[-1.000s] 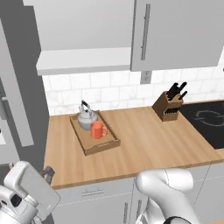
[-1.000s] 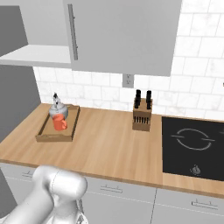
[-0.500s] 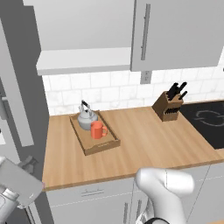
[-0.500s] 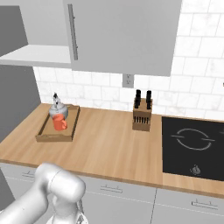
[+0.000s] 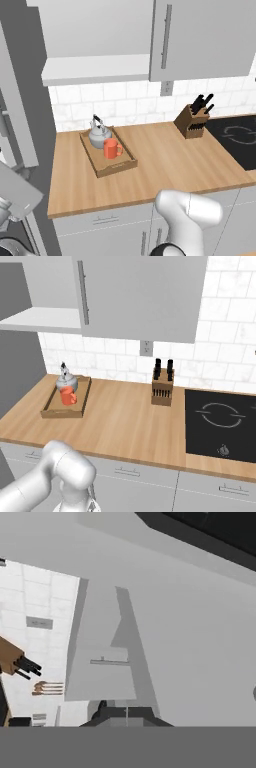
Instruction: Pick the kettle from the counter and place it on the tray. Then pick the mug from the cabinet and place it on the tray. Then close the cabinet doors.
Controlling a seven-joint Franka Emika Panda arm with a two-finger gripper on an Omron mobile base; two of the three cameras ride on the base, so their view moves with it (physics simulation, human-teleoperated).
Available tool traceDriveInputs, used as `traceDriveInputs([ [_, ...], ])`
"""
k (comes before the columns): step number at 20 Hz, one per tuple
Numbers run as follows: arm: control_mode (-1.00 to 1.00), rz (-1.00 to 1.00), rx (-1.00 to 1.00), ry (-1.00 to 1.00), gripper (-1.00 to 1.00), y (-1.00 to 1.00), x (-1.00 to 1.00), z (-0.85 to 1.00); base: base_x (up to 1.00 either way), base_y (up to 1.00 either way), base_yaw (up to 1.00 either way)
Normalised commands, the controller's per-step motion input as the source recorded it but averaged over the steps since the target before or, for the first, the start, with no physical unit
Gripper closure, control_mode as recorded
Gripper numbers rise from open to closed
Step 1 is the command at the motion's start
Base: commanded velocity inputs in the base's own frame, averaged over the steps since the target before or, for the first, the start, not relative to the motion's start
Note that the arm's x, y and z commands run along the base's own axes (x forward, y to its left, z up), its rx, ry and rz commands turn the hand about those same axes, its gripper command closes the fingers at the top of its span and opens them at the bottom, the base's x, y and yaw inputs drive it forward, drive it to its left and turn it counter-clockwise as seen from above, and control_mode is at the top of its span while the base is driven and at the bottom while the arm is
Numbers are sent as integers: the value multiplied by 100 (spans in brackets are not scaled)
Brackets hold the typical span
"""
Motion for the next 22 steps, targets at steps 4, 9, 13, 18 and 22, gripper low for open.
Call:
traceDriveInputs([
  [4,-100,0,0,2,100,4,25,6,0,0,0],
  [9,-100,0,0,0,100,0,8,30,0,0,0],
  [13,-100,0,0,0,100,0,11,20,0,0,0],
  [18,-100,0,0,-2,100,-2,30,14,0,0,0],
  [22,-100,0,0,0,100,-48,36,31,0,0,0],
])
